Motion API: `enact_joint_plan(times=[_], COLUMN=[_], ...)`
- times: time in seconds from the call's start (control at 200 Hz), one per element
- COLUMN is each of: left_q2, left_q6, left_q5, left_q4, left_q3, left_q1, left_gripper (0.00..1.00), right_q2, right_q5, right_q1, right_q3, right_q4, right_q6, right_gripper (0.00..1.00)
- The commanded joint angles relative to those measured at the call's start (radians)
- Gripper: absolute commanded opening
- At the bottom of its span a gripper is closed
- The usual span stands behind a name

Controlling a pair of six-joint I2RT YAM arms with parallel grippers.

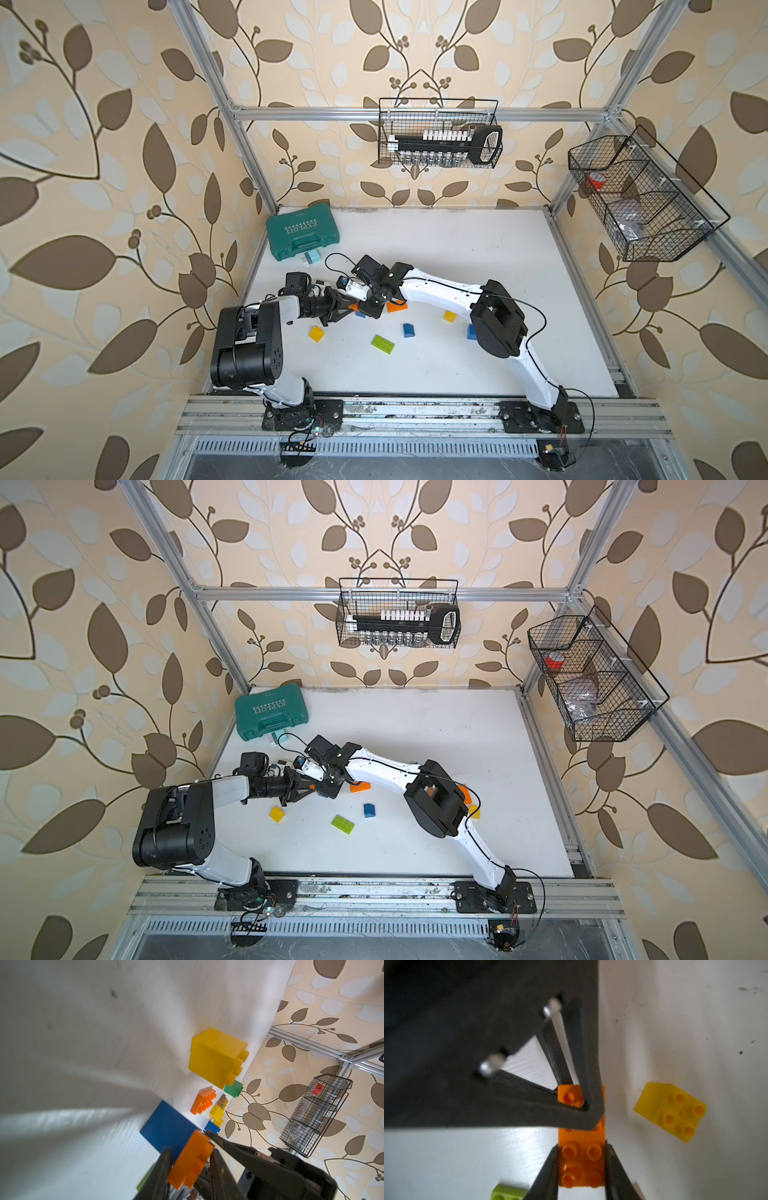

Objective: Assemble a fork with lego
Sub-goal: Assemble the lego brick with the lego brick.

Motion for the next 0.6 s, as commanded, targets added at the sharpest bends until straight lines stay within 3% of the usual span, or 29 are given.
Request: enact_joint_plan(times=[0.0, 0.115, 0.275, 0.425, 0.595], left_q2=[0.008, 0.017, 0.034, -0.016, -0.063], left_q6=[0.019, 0.027, 0.026, 0.009, -0.022], left_q5=[-0.031, -0.072, -0.104, -0.112, -0.102], left_q4=[-0.029, -0.063, -0.080, -0.066, -0.009], left_q3=[-0.013, -0.031, -0.067, -0.091, -0.127], left_q1=[-0.017, -0.022, -0.025, -0.024, -0.025], left_gripper=[0.25, 0.17, 0.16, 0.31, 0.37], right_q2=[0.038, 0.046, 0.054, 0.047, 0.045], right_q5=[-0.001, 0.010, 0.013, 0.002, -0.046], right_q1=[0.011, 0.011, -0.001, -0.002, -0.003], right_q3=[-0.007, -0.013, -0.014, -0.007, -0.007], right_q4=[-0.046, -0.051, -0.055, -0.056, -0.050], right_q6=[-0.012, -0.009, -0.001, -0.007, -0.030], right_gripper=[0.27, 0.28, 0.28, 0.28, 0.27])
